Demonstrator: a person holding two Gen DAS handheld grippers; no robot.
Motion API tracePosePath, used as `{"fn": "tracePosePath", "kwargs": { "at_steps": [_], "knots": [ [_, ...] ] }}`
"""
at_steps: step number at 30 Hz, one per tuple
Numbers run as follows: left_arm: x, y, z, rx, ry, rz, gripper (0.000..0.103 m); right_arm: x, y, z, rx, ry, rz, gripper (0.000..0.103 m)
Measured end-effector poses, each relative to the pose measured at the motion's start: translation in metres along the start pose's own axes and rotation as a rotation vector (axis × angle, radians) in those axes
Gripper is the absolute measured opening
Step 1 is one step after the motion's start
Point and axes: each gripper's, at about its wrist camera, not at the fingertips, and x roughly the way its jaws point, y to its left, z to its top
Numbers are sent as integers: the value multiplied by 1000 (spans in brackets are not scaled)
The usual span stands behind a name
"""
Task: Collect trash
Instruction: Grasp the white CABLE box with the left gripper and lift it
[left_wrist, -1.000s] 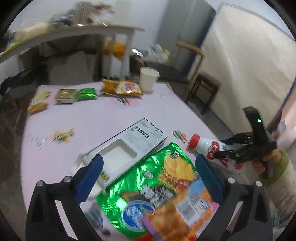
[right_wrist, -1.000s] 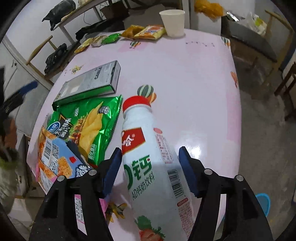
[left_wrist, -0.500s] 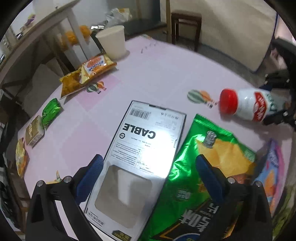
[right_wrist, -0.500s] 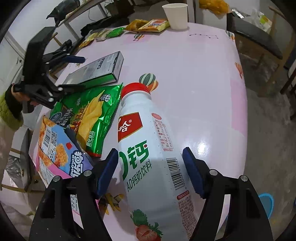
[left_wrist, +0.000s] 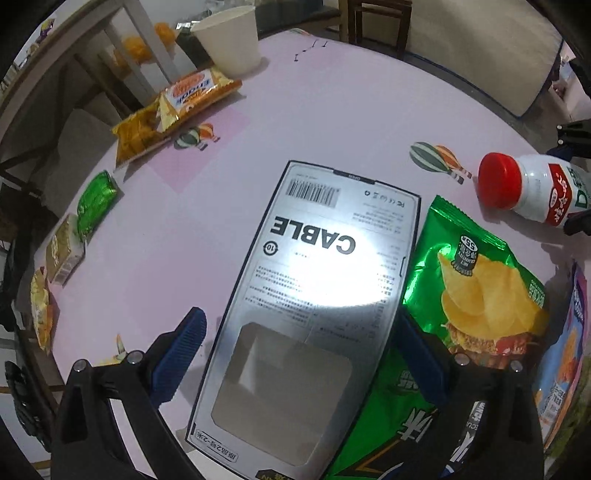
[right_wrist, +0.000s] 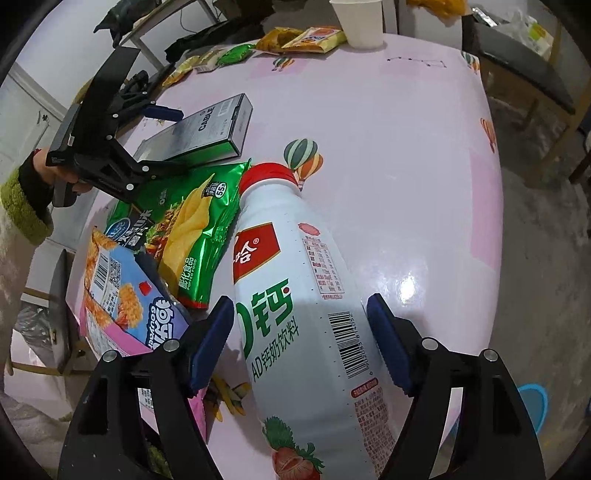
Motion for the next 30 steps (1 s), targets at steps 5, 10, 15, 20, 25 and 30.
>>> {"fn": "tracePosePath", "kwargs": {
  "at_steps": [5,10,15,20,25,30],
  "knots": [
    [6,5,2,-18,10,-25,97,2,-1,7,-7,24,11,72],
    [8,5,4,-17,0,-29,93,9,4,9,-18,56,12,72],
    [2,-2,2,-16,-17,-23,90,15,9,10,-35,85,2,72],
    [-3,-6,0,-33,-43,-15,88,20,16,10,-48,89,-11,72],
    [-13,-2,-2,-90,-86,5,88,20,18,7,-37,76,-20,64],
    [-37,-1,-13,-150,-148,48,88,16,14,3,4,53,-2,62]
  ]
}}
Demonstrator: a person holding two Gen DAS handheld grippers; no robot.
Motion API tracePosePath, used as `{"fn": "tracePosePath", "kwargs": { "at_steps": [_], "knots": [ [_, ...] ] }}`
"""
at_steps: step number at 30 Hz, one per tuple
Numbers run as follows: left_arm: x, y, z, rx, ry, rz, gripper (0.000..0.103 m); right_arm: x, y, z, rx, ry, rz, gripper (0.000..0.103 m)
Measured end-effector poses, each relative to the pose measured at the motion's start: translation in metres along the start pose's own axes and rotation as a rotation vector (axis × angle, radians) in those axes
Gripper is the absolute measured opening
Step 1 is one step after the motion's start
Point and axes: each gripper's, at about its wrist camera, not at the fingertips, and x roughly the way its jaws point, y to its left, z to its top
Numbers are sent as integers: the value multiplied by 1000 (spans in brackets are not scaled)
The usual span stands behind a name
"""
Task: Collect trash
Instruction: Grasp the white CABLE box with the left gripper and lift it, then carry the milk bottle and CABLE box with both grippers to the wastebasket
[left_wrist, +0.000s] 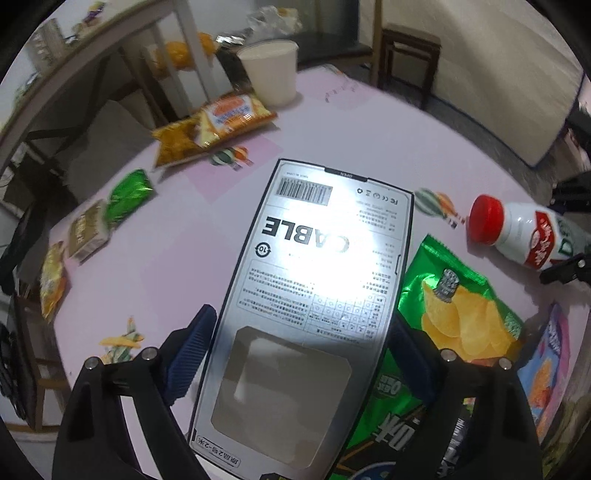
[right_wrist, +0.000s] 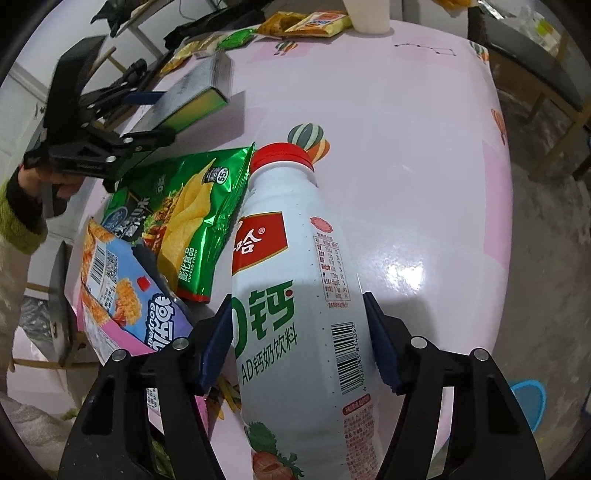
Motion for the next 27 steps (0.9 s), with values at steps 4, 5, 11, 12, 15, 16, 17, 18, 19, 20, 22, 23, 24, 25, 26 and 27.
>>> {"fn": "tracePosePath", "kwargs": {
  "at_steps": [4,5,11,12,15,16,17,18,19,20,22,23,24,25,26,27],
  "knots": [
    [-26,4,-8,-73,-47,34,87,-2,-2,-4,43,-31,22,61],
    [-31,5,-10,-92,-54,42,87,-3,-3,-6,53,-36,28,61],
    [-78,6,-33,-225,-123,74,87,-13,-10,-17,124,-98,86,61],
    [-87,6,-37,-245,-136,78,87,-15,-10,-19,133,-107,96,61],
    [-114,2,-48,-279,-173,96,86,-28,-8,-27,152,-152,127,61],
    [-122,0,-51,-285,-185,101,86,-32,-8,-28,153,-164,131,61],
    [-131,-3,-55,-288,-198,103,86,-39,-6,-32,158,-184,141,61],
    [-144,-7,-59,-293,-217,102,86,-46,-4,-35,161,-203,152,61],
    [-152,-11,-61,-294,-231,100,86,-52,-3,-34,161,-216,159,61],
    [-161,-15,-63,-293,-247,98,86,-62,0,-40,163,-244,169,61],
    [-181,-28,-68,-286,-281,91,86,-74,3,-47,165,-279,182,61],
    [-187,-35,-70,-280,-294,84,86,-83,4,-55,167,-306,190,61],
    [-195,-44,-71,-272,-310,74,86,-89,6,-61,170,-326,196,61],
    [-203,-55,-72,-260,-323,61,86,-97,5,-68,175,-345,201,61],
    [-207,-64,-71,-249,-329,43,86,-105,4,-79,182,-369,206,61],
    [-210,-72,-71,-241,-335,27,86,-109,5,-88,191,-388,208,61]
  ]
}}
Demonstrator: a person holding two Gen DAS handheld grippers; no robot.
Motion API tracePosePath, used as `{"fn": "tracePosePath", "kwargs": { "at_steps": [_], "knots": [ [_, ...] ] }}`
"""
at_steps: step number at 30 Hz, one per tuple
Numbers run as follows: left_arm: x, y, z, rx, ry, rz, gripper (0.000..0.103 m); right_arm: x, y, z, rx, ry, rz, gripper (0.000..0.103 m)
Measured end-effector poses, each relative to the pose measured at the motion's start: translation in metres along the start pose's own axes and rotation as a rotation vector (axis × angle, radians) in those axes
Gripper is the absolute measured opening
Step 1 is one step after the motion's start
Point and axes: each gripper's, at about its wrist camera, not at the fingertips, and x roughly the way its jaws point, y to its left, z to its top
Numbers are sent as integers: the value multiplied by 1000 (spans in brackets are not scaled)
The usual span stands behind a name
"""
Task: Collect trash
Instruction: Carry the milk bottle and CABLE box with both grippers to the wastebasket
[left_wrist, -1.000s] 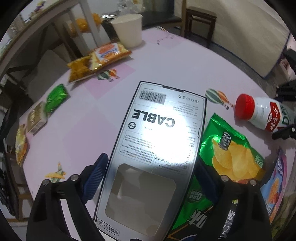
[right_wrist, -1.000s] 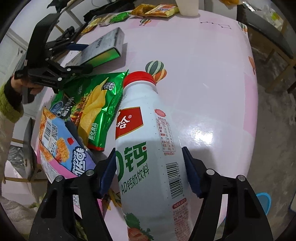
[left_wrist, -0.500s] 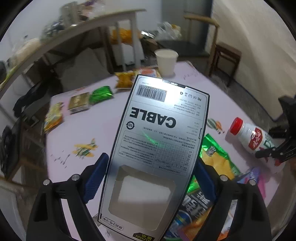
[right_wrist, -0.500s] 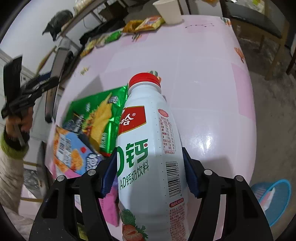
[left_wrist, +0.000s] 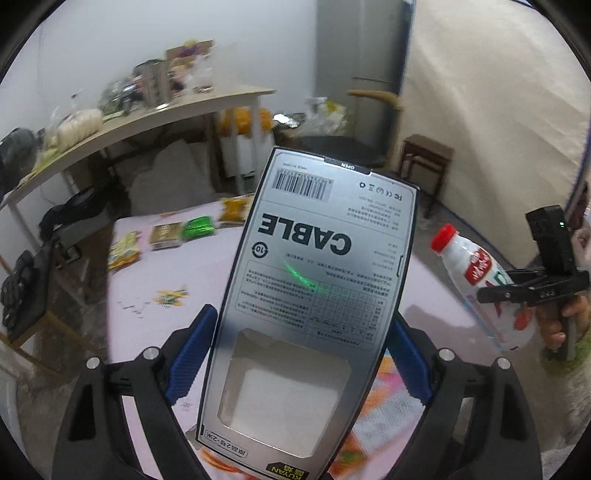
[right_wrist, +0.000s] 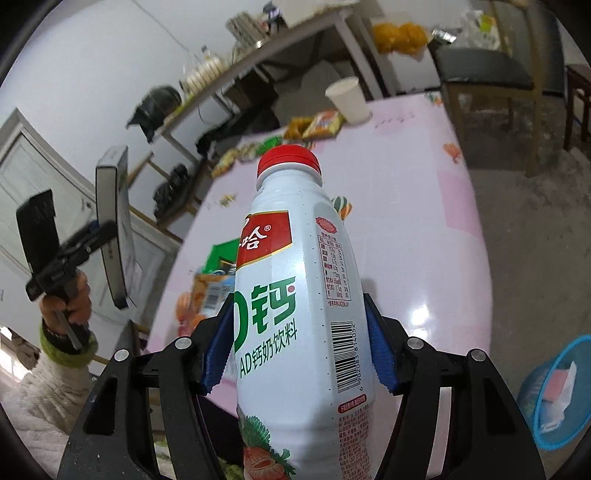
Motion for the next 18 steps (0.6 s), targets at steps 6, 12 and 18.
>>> {"fn": "tracePosePath", "kwargs": {
  "at_steps": [6,12,18],
  "knots": [
    [-2,-80,4,73,16,-156,86,-75,-28,-50,93,-125,-23,61],
    [23,-200,20,210,55,-348,86,-148,-78,-127,275,-254,-153,61],
    [89,-344,25,376,189,-491,86,-189,-151,-209,546,-340,-247,61]
  ]
}}
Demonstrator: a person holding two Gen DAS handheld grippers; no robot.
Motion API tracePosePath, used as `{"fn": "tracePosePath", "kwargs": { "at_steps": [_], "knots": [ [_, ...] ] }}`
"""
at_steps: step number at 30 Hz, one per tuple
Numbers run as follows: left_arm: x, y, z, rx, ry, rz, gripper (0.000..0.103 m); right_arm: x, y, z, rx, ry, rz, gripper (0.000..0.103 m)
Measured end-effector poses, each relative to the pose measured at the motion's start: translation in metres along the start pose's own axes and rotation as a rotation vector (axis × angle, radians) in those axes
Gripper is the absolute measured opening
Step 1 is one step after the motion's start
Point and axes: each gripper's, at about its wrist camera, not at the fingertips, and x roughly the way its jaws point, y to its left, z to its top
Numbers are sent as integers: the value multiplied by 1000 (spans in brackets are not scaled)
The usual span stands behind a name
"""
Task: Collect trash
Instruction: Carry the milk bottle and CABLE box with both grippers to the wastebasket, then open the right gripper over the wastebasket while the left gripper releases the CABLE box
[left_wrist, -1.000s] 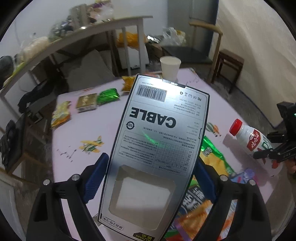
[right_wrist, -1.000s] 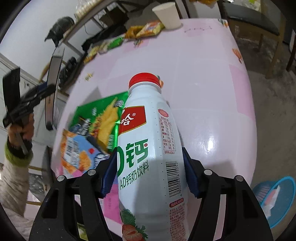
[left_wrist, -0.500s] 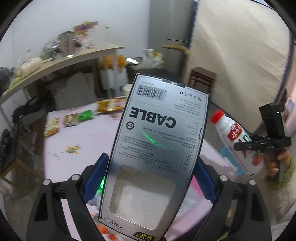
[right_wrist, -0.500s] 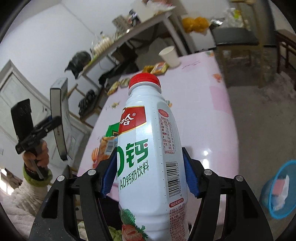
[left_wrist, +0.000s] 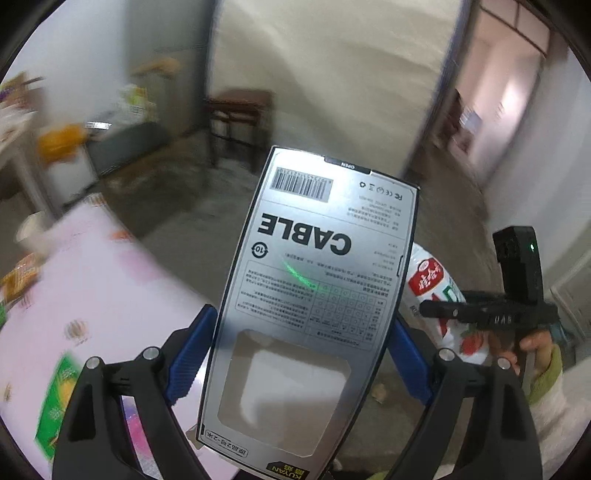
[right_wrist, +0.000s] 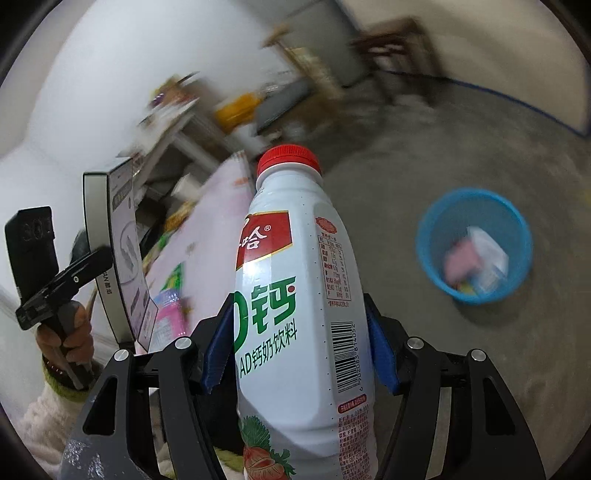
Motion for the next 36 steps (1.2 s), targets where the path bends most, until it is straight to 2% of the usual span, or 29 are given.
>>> {"fn": "tracePosePath", "kwargs": {
  "at_steps": [5,6,12,14,15,17,19,24,28,36],
  "knots": [
    [115,-44,27,26,156,-59,86,10,-74,-12,212,-9,-20,61],
    [146,-51,31,10,201,-76,87,15,-84,-11,240,-5,-23,61],
    [265,-64,55,-86,353,-89,88,49,-156,-3,435,11,13,61],
    [294,-69,65,-145,363,-90,89,67,-175,12,469,1,1,62],
    [310,-68,73,-188,364,-93,95,73,-185,17,487,-9,-8,64],
    [330,-65,84,-258,341,-71,97,87,-208,34,523,-44,-29,78],
    [337,-64,93,-289,287,-43,97,98,-221,41,545,-65,-56,80],
    [326,-73,84,-197,250,-87,97,111,-234,29,563,-57,-89,80],
    [292,-68,67,-156,189,-104,97,104,-229,10,526,-57,-124,80],
    [205,-50,44,-180,30,-144,97,66,-202,-29,430,-79,-197,80]
  ]
}}
